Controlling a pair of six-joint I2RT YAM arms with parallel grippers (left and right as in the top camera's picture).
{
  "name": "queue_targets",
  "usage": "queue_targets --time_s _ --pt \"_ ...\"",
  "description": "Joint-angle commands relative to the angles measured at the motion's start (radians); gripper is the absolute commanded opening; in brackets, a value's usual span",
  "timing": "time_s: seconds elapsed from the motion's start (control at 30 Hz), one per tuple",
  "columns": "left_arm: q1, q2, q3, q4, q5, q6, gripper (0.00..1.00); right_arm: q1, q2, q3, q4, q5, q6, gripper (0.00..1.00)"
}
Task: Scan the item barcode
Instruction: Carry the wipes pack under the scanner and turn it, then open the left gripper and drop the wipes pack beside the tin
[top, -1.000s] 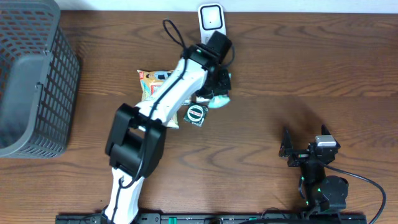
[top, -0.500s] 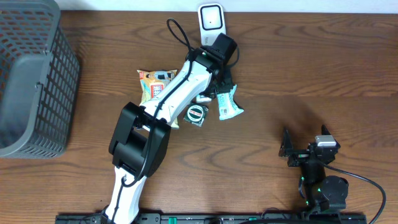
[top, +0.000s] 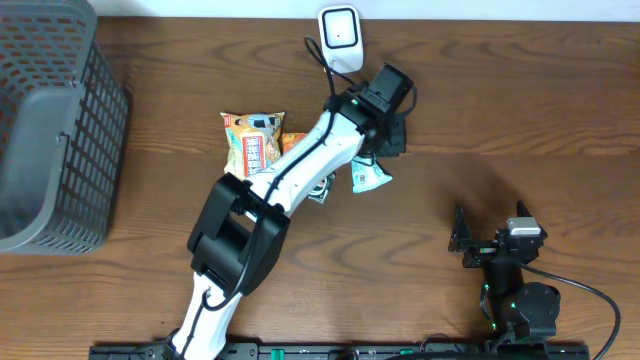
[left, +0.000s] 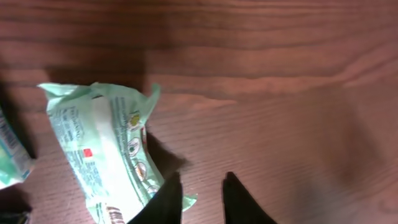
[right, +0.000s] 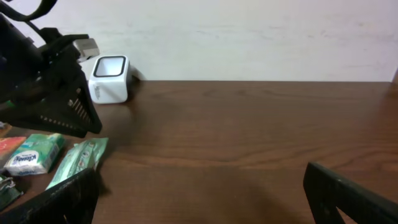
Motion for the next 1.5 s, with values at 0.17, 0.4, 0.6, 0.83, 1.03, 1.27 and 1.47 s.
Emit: queue_targets --time_s 0.17,0.4,0.6,0.83,1.03,1.27,1.47 --pt "0.009 0.005 -0.119 0.089 -0.047 0.006 0.12 0.003 -0.006 -0.001 -0.005 -0.006 0.011 0.99" --pt "0.015 0.005 -0.213 0.118 -0.133 0.032 0.1 0.003 -0.006 -0.001 -0.005 -0.006 0.011 0.99" --pt "0.053 0.004 -0.214 0.069 -0.191 0.089 0.09 0.003 -0.006 -0.002 -0.005 -0.006 0.011 0.99" --pt "0.129 0.004 -0.214 0.04 -0.192 0.101 0.08 0.003 -0.006 -0.002 -0.005 -0.006 0.011 0.99" --pt "0.178 -0.014 -0.212 0.004 -0.188 0.169 0.08 0.003 -0.006 -0.002 -0.005 -0.006 0.011 0.99" --pt "0.182 -0.137 -0.211 -0.026 -0.185 0.208 0.35 0.003 -0.006 -0.002 -0.005 -0.006 0.011 0.99" --pt "0.182 -0.32 -0.211 -0.051 -0.185 0.208 0.83 0.003 -0.006 -0.001 -0.005 -0.006 0.011 0.99"
